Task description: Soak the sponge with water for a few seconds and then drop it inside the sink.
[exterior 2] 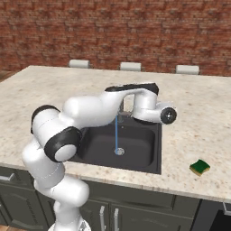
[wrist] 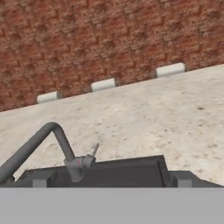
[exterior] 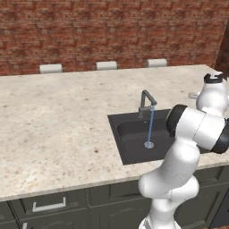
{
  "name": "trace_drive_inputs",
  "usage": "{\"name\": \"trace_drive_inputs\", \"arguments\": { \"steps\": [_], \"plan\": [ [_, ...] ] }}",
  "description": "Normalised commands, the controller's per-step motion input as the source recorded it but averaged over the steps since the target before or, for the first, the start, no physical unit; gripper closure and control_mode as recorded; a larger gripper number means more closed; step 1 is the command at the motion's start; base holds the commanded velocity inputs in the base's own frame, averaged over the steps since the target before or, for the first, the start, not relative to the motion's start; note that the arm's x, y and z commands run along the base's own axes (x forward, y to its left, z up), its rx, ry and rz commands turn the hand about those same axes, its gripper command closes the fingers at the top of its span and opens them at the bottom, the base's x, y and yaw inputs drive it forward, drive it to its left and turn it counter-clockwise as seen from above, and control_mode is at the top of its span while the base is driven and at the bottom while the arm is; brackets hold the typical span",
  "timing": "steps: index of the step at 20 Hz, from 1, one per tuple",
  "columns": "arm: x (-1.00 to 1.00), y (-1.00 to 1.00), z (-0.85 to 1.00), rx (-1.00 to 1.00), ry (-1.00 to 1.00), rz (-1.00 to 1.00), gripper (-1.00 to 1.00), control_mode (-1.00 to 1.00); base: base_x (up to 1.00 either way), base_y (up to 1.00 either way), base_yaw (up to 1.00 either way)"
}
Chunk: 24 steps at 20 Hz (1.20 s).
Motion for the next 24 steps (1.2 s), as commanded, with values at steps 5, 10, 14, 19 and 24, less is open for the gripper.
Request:
{"name": "trace_drive_inputs", "arguments": {
  "steps": [5, 10, 14, 19, 24],
  "plan": [
    [-0.51, -0.04, 0.37, -0.01, 0.13, -0.05, -1.0, -1.0, 0.0, 0.0, 0.0],
    [-0.45, 0.0, 0.16, 0.0, 0.25, -0.03, -1.0, -1.0, 0.0, 0.0, 0.0],
    [-0.34, -0.03, 0.08, 0.0, 0.28, -0.06, -1.0, -1.0, 0.0, 0.0, 0.0],
    [-0.24, -0.05, 0.0, 0.0, 0.37, -0.1, -1.0, -1.0, 0.0, 0.0, 0.0],
    [-0.15, -0.07, -0.16, -0.03, 0.38, -0.13, -1.0, -1.0, 0.0, 0.0, 0.0]
  ]
}}
